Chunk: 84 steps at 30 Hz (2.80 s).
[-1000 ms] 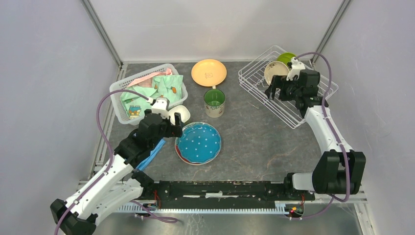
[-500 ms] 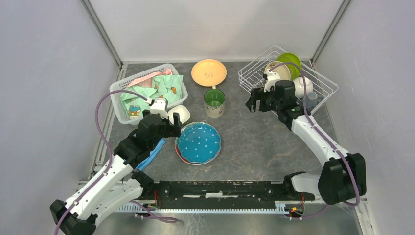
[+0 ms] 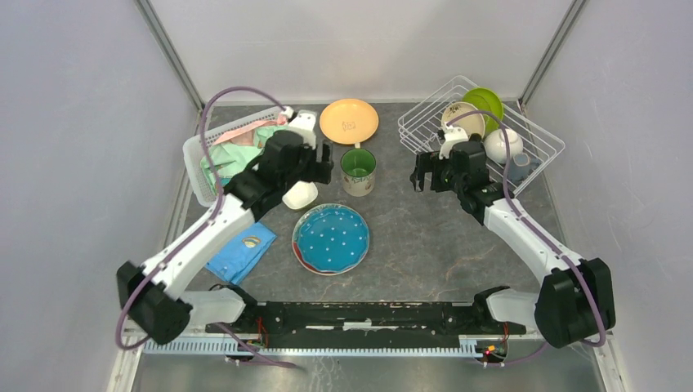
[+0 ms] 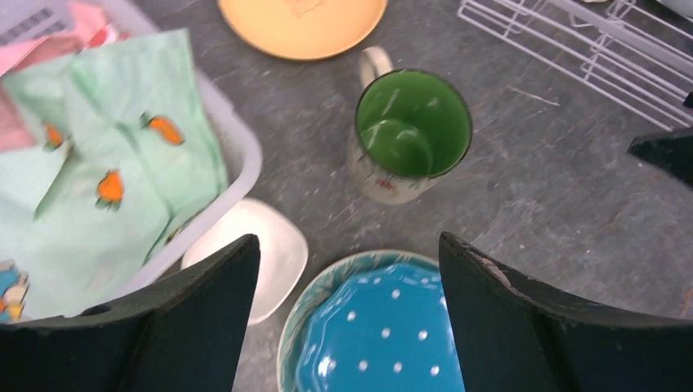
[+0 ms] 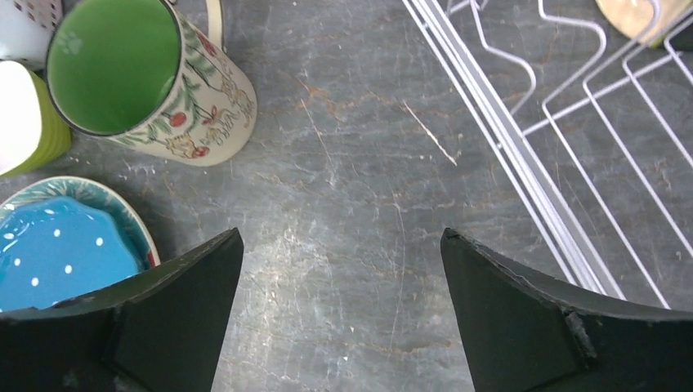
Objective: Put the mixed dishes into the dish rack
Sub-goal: Pick up the cup at the center of the board.
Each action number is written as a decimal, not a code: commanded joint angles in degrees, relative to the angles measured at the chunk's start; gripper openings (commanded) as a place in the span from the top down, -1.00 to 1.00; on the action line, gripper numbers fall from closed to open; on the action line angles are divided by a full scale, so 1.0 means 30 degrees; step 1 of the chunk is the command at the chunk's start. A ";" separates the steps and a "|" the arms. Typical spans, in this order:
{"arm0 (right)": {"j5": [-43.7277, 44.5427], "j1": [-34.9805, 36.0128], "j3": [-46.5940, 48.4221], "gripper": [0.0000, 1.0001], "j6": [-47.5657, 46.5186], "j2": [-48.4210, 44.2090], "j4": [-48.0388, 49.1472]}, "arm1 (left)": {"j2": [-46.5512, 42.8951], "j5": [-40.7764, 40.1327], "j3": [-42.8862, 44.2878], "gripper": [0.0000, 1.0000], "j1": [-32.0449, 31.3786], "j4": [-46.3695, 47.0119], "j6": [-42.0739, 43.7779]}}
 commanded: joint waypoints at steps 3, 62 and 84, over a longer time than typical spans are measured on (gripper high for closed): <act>0.1873 0.0066 -0.0704 -0.96 0.0632 -0.1378 0.0824 | 0.4897 0.3807 0.3419 -0.65 -0.0216 0.2381 0.2372; -1.0206 -0.3029 -0.5607 -0.83 0.9202 -0.2825 1.4744 | 0.5445 1.0706 0.4649 0.96 -0.1736 0.9889 -0.1987; -1.5246 -0.3404 -0.8178 -0.62 2.1540 0.1503 3.8079 | 0.0068 2.1240 -0.1349 0.96 -0.1736 1.5889 0.4118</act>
